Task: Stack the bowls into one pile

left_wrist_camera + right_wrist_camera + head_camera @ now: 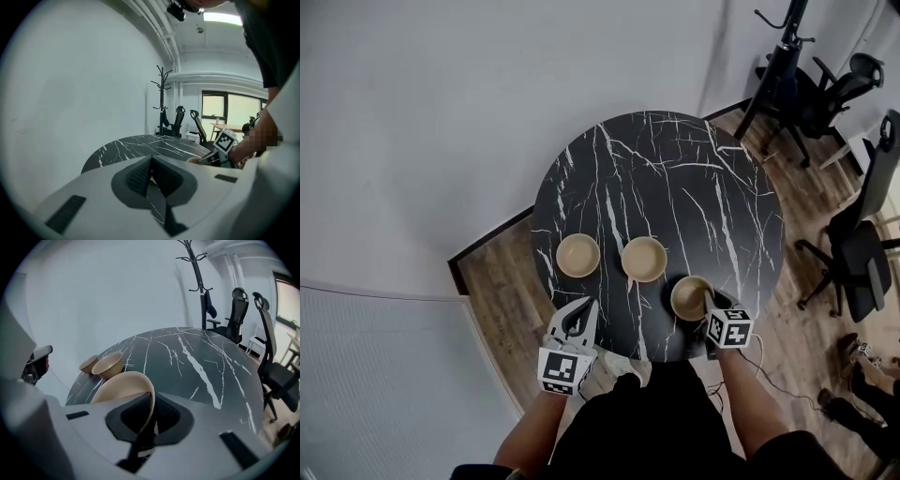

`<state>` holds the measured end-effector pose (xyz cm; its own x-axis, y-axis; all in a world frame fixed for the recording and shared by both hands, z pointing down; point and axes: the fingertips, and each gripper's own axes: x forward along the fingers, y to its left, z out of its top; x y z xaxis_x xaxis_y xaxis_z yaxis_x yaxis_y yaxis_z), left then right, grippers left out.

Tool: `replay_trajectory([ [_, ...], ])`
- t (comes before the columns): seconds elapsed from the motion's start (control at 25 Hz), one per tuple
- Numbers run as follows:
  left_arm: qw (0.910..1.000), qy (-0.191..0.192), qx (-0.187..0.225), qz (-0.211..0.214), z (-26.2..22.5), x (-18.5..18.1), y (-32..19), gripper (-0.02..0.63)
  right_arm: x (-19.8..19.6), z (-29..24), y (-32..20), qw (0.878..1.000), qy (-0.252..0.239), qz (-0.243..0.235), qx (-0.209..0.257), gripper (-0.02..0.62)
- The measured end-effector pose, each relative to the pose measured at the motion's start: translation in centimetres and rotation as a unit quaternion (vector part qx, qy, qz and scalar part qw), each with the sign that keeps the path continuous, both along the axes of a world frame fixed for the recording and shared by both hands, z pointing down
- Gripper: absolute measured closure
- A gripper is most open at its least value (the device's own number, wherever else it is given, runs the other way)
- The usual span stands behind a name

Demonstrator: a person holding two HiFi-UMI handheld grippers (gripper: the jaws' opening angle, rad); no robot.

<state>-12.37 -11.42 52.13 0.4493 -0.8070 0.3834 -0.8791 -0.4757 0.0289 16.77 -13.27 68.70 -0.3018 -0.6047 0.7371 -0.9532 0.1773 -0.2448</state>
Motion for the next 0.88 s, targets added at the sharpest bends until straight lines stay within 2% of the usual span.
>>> replay_trajectory([
  [0.28, 1.0000, 0.005, 0.000, -0.006, 0.1, -0.3, 0.6, 0.594, -0.9, -1.1, -0.5, 1.000, 0.006, -0.015, 0.010, 0.574],
  [0.52, 0.9997, 0.010, -0.010, -0.018, 0.8, -0.9, 1.3, 0.594, -2.5, -3.6, -1.5, 0.998, 0.015, -0.042, 0.047, 0.574],
  [0.88, 0.9990, 0.025, 0.001, -0.036, 0.1, -1.2, 0.9, 0.594, -6.5, -8.6, -5.0, 0.994, -0.055, -0.044, 0.079, 0.574],
])
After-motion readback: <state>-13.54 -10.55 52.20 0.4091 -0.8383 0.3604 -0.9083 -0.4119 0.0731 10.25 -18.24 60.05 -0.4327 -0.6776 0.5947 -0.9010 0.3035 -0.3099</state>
